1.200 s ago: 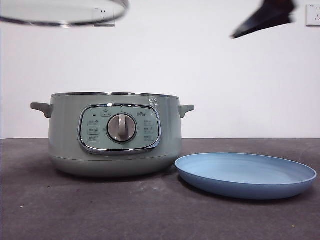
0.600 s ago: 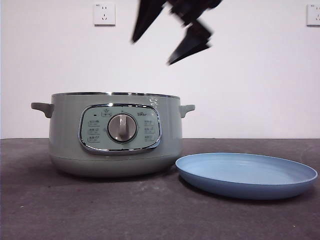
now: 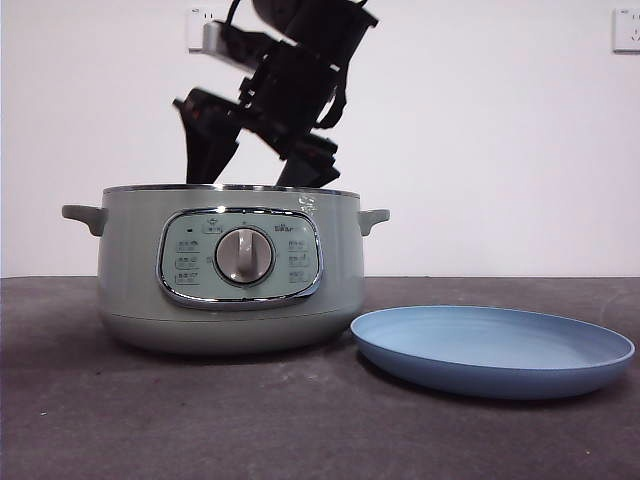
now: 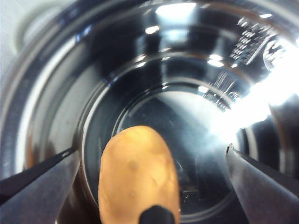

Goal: Take the potato out from the steamer,put the potato on the plate,close the lid

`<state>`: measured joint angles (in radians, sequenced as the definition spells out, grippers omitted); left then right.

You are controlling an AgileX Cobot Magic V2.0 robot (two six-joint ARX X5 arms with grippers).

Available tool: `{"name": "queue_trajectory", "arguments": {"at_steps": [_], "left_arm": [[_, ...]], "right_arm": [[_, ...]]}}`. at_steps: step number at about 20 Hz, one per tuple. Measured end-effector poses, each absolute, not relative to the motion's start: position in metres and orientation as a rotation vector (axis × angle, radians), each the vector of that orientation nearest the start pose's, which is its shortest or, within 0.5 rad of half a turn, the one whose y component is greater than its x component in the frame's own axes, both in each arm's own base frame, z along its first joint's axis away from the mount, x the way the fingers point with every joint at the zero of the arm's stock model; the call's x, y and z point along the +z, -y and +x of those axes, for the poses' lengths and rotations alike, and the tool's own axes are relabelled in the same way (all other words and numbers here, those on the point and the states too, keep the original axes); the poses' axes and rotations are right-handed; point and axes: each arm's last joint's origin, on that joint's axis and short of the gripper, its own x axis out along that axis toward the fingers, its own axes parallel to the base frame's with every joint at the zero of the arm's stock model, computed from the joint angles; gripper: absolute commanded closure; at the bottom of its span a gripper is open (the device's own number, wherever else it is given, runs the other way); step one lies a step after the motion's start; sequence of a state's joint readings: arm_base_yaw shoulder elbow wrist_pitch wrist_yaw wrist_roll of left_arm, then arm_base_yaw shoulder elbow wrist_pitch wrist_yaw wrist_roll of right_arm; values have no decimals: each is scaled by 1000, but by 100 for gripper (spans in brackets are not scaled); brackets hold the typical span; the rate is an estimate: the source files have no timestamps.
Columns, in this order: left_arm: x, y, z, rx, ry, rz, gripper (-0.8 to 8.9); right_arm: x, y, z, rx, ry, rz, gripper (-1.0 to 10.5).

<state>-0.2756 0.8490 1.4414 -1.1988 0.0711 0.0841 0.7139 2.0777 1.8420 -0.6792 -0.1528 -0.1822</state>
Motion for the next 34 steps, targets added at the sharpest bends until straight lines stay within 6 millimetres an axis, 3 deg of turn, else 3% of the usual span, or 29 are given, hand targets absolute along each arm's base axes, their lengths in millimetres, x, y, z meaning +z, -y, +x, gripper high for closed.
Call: {"name": "queue_trajectory", "arguments": {"at_steps": [12,15,22,29,31,34], "left_arm": [[433,28,91,-362,-590,142,823],[433,28,91,-363,-589,142,823],[433,28,91,-363,-589,142,823],[433,28,91,-363,-588,142,823],[434,28,91,-363,-580,141,823],[437,29,94,-367,-549,137,823]], "right_arm": [[230,-310,352,882,-897,-432,339],[230,-310,352,883,-899,-432,564],[228,-309,349,884,-941,-443,952],[231,-310,351,881,-899,-436,964],[246,-306,347,870,-872,-434,964],[308,-286,327,791,-755,-435,964]]}}
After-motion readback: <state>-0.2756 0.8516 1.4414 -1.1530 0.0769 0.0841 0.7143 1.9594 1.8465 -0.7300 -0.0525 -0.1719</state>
